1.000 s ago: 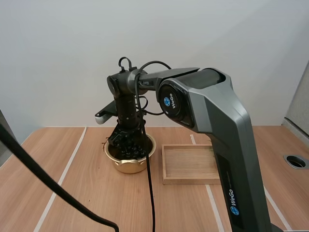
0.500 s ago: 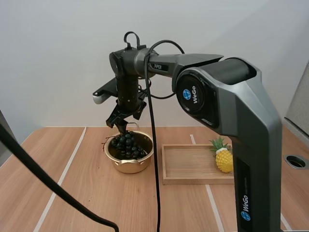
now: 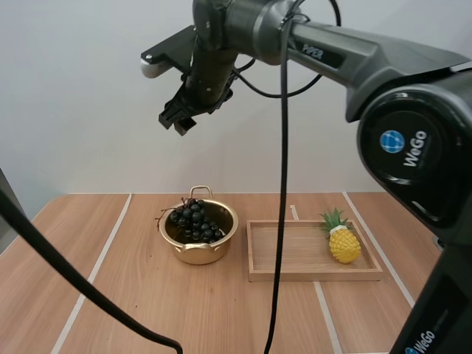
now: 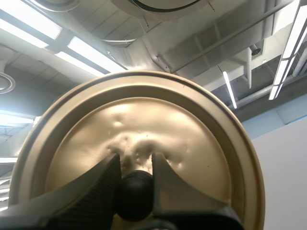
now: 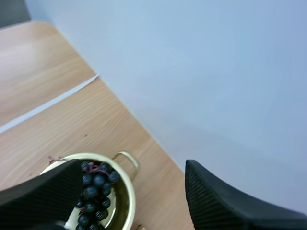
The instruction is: Open the pot, put the grape inside, and close it
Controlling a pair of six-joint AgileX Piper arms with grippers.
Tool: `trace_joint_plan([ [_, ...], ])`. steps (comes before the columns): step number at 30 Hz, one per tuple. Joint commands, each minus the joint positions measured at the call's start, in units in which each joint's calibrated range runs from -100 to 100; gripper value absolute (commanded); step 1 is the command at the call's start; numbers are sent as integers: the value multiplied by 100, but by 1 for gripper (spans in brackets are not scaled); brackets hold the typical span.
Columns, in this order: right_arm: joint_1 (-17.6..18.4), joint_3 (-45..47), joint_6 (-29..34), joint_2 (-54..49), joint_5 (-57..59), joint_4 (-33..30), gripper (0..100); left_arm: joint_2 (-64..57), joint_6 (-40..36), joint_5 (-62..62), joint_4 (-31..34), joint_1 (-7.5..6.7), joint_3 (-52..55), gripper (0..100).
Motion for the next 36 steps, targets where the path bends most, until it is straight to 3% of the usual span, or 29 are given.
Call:
trace_joint_plan([
  [1, -253, -36, 99, -445, -351, -25, 100, 25, -15, 163, -97, 11, -12, 0],
  [8, -849, -36, 191, -1471, -1279, 183, 100, 39, -186, 199, -150, 11, -12, 0],
  [15, -1172, -36, 250, -2474, -1484, 735, 100, 233, -207, 1089, -311, 11, -12, 0],
  [21, -1227, -36, 305, -3313, -1484, 677, 100, 490, -245, 2094, -439, 11, -12, 0],
  [26, -1227, -36, 305, -3884, -1484, 473, 100, 933, -165, 2094, -1142, 11, 33, 0],
  [36, -1227, -36, 305, -4611, -1467, 146, 100, 1078, 45, 2094, -1255, 11, 1243, 0],
])
